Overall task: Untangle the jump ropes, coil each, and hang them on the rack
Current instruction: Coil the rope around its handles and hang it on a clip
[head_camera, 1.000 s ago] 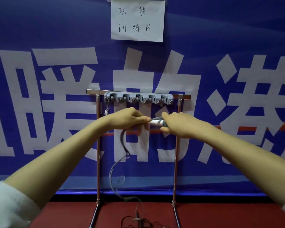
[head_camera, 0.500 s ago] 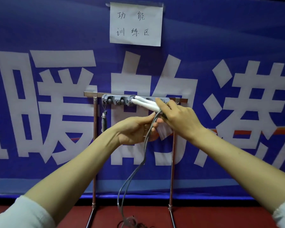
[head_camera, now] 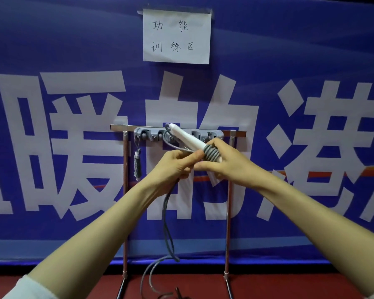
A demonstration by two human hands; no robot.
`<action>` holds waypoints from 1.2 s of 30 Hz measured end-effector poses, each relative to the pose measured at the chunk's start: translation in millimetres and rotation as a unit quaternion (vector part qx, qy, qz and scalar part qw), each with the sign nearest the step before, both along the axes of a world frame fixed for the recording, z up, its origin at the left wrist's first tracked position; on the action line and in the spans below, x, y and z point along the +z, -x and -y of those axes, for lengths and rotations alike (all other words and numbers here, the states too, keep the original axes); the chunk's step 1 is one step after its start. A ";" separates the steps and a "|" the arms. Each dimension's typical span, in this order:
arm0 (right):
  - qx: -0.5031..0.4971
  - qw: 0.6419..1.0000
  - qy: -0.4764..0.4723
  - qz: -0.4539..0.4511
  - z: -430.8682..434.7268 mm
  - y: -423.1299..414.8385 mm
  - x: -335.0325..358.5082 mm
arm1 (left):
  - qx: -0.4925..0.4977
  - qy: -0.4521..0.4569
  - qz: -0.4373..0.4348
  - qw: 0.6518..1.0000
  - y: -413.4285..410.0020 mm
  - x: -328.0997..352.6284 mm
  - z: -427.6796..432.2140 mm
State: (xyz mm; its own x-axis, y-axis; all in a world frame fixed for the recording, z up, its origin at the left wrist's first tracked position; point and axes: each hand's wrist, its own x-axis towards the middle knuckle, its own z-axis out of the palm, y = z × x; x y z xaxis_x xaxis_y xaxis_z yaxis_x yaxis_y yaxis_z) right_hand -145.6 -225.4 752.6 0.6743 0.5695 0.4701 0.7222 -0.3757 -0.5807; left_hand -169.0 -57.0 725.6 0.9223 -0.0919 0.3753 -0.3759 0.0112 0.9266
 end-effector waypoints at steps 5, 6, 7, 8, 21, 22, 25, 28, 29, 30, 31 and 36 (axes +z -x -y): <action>-0.016 0.976 -0.167 -0.138 -7.7 2.3 1.7 | -0.063 0.055 0.004 0.996 1.8 -1.0 8.0; -0.005 0.972 -0.177 -0.152 -7.6 2.2 1.5 | -0.075 0.059 0.006 0.995 3.2 -0.5 8.7; 0.010 0.969 -0.184 -0.166 -7.5 2.2 0.8 | -0.079 0.059 0.011 0.995 2.9 -0.7 7.7; 0.025 0.964 -0.192 -0.181 -7.3 3.6 0.3 | -0.080 0.055 0.016 0.995 3.0 -0.5 6.2; 0.189 0.899 -0.272 -0.286 1.9 3.2 -4.7 | -0.109 0.003 -0.048 0.993 4.2 -0.4 -17.4; 0.208 0.894 -0.263 -0.296 2.3 4.0 -4.3 | -0.110 -0.001 -0.041 0.993 4.3 -1.5 -18.4; 0.275 0.868 -0.222 -0.350 2.7 5.8 -4.9 | -0.137 0.031 -0.008 0.990 1.7 -5.0 -20.7; 0.348 0.802 -0.154 -0.461 1.9 6.3 -5.7 | -0.176 0.013 0.021 0.984 -7.0 -4.2 -24.6; 0.365 0.779 -0.131 -0.493 1.4 6.3 -5.7 | -0.193 -0.010 0.029 0.981 -6.1 -2.7 -24.5; 0.375 0.758 -0.114 -0.521 1.2 5.8 -5.4 | -0.200 -0.032 0.035 0.979 -8.9 -1.2 -28.8; 0.376 0.743 -0.101 -0.545 1.7 5.1 -4.6 | -0.199 -0.061 0.043 0.977 -5.9 1.2 -30.3; 0.320 0.730 0.025 -0.603 4.1 3.8 -5.9 | -0.128 -0.216 0.017 0.968 -12.7 29.7 -47.5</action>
State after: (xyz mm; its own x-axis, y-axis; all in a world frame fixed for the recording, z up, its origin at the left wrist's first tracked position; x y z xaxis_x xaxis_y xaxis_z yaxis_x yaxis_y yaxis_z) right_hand -149.5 -229.5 746.7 0.1682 0.9458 -0.2779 -0.2663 -0.2278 -0.9366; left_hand -156.3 -9.5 755.4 0.8363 -0.4713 0.2802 -0.4419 -0.2769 0.8533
